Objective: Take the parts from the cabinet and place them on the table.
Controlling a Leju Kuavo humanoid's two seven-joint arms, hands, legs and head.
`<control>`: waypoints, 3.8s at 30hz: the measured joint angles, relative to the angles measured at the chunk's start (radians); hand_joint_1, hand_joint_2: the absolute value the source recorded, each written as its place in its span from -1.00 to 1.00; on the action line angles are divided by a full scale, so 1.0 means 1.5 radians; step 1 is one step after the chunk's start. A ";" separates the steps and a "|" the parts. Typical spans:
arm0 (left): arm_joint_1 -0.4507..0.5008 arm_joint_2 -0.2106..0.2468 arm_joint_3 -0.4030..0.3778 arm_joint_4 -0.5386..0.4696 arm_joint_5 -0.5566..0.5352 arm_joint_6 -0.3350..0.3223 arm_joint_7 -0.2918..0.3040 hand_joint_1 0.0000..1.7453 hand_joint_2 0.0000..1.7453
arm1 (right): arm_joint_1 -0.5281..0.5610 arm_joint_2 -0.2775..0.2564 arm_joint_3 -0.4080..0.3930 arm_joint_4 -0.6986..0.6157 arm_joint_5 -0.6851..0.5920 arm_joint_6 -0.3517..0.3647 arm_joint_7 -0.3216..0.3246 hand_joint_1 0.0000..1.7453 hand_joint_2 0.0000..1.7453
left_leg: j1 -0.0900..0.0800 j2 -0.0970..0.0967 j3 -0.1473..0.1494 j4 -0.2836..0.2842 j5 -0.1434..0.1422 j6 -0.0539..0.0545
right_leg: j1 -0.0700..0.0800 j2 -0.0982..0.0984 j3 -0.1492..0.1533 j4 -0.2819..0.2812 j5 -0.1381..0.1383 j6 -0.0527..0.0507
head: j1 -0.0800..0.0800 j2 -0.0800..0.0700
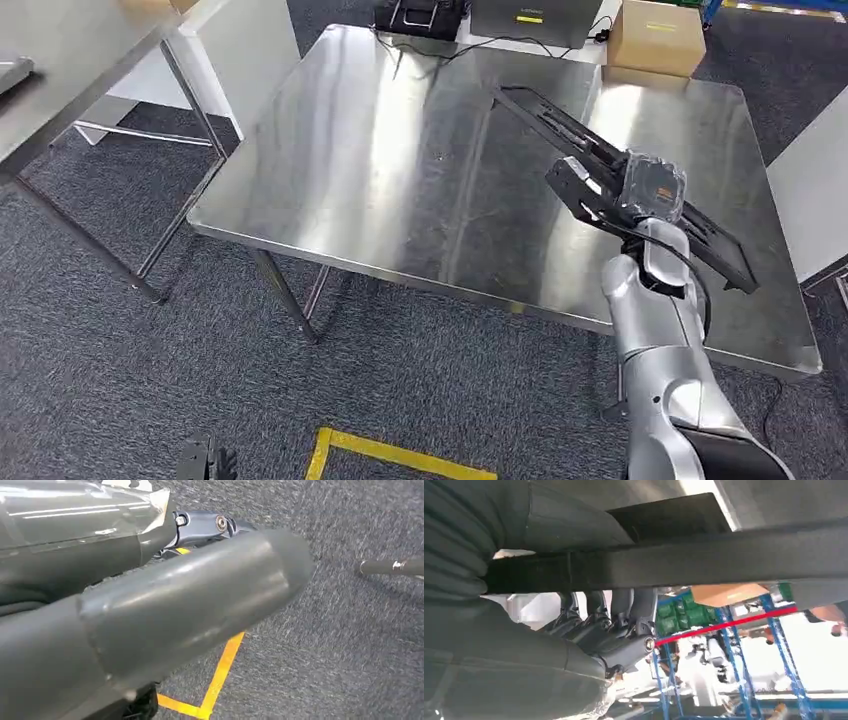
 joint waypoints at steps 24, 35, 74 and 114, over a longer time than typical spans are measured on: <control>-0.001 -0.006 0.032 0.000 -0.034 0.013 0.021 -1.00 -1.00 | 0.020 -0.019 -0.076 0.032 0.027 0.001 0.028 1.00 1.00 | 0.000 0.007 0.030 -0.001 -0.032 -0.025 | 0.001 -0.008 0.061 -0.207 0.122 -0.010 | -0.002 0.000; -0.001 -0.008 0.046 0.000 -0.035 0.011 0.021 -1.00 -1.00 | 0.031 -0.021 -0.105 0.073 0.023 -0.005 0.034 1.00 1.00 | -0.005 0.006 0.030 0.000 -0.031 -0.024 | 0.001 -0.008 0.064 -0.207 0.122 -0.009 | -0.002 0.000; 0.000 -0.008 0.078 0.000 -0.069 -0.001 0.040 -1.00 1.00 | -0.050 -0.026 -0.176 0.158 -0.020 0.233 0.109 -1.00 -1.00 | -0.008 0.006 0.030 0.001 -0.032 -0.024 | -0.002 -0.008 0.065 -0.207 0.122 -0.009 | -0.002 0.000; -0.010 -0.020 0.136 0.000 -0.076 -0.011 0.031 -1.00 -1.00 | 0.009 0.031 -0.025 -0.090 0.041 0.019 0.023 -1.00 -1.00 | -0.009 0.005 0.027 0.008 -0.036 -0.016 | -0.009 -0.009 0.065 -0.210 0.125 -0.004 | -0.002 0.000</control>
